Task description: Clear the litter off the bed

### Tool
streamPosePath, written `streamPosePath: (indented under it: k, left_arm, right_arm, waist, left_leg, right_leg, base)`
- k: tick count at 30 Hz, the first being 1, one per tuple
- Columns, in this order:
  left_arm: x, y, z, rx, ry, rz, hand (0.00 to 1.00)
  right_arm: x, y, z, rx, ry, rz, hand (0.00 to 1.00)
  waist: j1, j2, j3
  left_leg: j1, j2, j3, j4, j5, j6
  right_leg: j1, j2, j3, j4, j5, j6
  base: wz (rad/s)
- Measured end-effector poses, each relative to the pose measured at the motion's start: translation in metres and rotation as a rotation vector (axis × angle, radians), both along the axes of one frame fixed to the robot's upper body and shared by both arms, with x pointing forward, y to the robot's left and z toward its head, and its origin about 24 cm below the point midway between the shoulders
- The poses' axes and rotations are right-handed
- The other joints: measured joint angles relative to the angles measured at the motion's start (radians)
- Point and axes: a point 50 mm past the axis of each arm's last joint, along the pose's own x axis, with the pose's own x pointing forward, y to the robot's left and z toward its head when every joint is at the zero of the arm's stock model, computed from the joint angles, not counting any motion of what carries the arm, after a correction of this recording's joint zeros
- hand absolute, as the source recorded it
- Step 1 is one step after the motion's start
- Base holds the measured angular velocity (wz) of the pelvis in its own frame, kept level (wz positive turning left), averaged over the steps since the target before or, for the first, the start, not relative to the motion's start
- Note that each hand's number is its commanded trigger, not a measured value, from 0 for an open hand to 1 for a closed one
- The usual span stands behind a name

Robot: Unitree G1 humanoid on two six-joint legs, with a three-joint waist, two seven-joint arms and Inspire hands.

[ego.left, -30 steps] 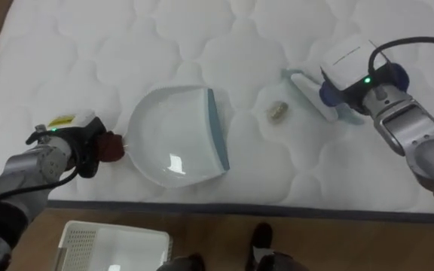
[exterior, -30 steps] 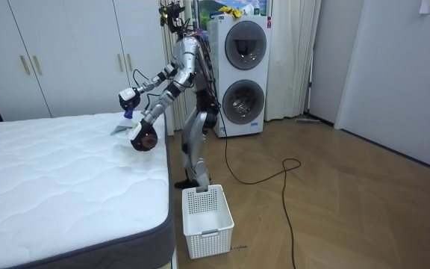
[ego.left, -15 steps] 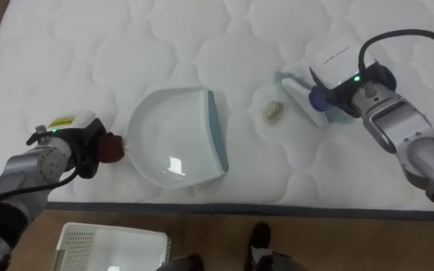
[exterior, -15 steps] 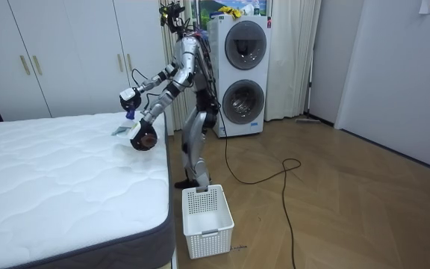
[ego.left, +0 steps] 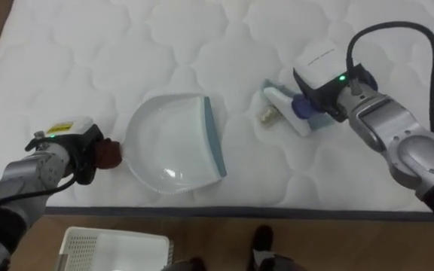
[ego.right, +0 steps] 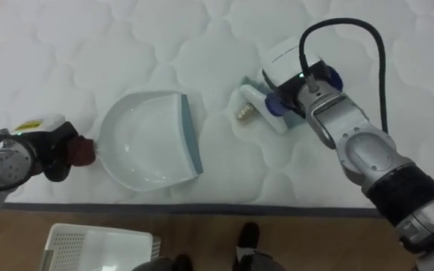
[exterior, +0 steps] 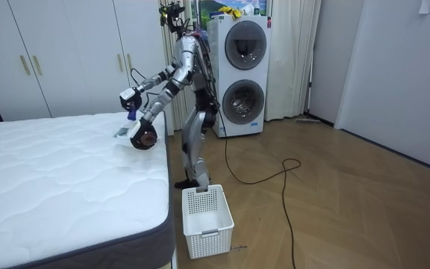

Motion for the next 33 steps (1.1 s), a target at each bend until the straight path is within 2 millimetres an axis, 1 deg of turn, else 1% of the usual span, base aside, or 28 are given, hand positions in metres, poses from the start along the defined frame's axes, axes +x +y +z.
streamPosePath:
  k: [6,11,13,18,21,24,27,33]
  left_arm:
    - [0.0,0.001,0.0,0.003,-0.005,0.004,1.0]
    - [-0.001,0.002,-0.001,0.009,-0.007,0.01,1.0]
    - [-0.001,0.003,-0.001,0.014,-0.007,0.01,1.0]
    - [-0.003,0.005,-0.003,0.015,0.002,0.02,1.0]
    - [-0.008,0.009,-0.007,0.008,0.012,0.039,1.0]
    - [-0.018,0.015,-0.016,0.002,0.044,0.071,1.0]
    - [-0.024,0.019,-0.021,0.007,0.072,0.091,1.0]
    - [-0.028,0.021,-0.026,0.004,0.1,0.104,1.0]
  right_arm:
    - [0.0,0.003,0.0,0.07,0.025,0.001,1.0]
    - [0.0,0.011,-0.001,0.122,0.047,0.01,1.0]
    - [0.0,0.014,0.001,0.142,0.054,0.016,1.0]
    - [-0.002,0.021,0.004,0.15,0.07,0.039,1.0]
    - [-0.003,0.024,0.005,0.181,0.098,0.044,1.0]
    - [-0.005,0.032,0.006,0.25,0.141,0.061,1.0]
    - [-0.01,0.037,0.004,0.313,0.18,0.078,1.0]
    - [-0.015,0.048,-0.005,0.403,0.248,0.094,1.0]
  waist:
    - [0.0,0.0,0.0]
    - [-0.004,0.001,0.0006]
    - [-0.004,0.004,0.0014]
    - [-0.001,0.015,0.0005]
    - [-0.002,0.024,-0.0004]
    - [-0.002,0.025,-0.0007]
    - [-0.003,0.024,-0.0008]
    - [-0.006,0.024,-0.0013]
  left_leg:
    - [0.001,0.001,0.0,-0.003,0.003,-0.005]
    - [-0.003,0.001,-0.007,-0.002,0.004,-0.007]
    - [-0.007,0.001,-0.007,-0.001,0.004,-0.007]
    - [-0.007,0.001,-0.007,0.003,0.004,-0.007]
    - [-0.008,0.0,-0.005,0.005,0.004,-0.007]
    - [-0.001,-0.002,-0.003,0.007,0.002,-0.011]
    - [0.0,-0.002,-0.005,0.009,0.0,-0.013]
    - [0.001,-0.004,-0.005,0.008,0.0,-0.013]
  right_leg:
    - [0.0,0.002,0.003,0.001,-0.001,-0.004]
    - [-0.001,0.002,-0.001,-0.001,-0.002,-0.005]
    - [-0.004,0.002,-0.001,-0.001,-0.002,-0.005]
    - [-0.006,0.002,0.002,0.002,-0.002,-0.006]
    - [-0.01,0.0,0.003,0.01,-0.004,-0.007]
    - [-0.011,-0.001,0.009,0.025,-0.01,-0.012]
    - [-0.013,-0.002,0.008,0.034,-0.016,-0.012]
    - [-0.013,-0.005,0.008,0.036,-0.015,-0.013]
  base:
    - [0.0]
    - [0.01]
    - [0.0]
    - [0.0]
    - [0.0]
    - [-0.05]
    - [0.01]
    - [0.0]
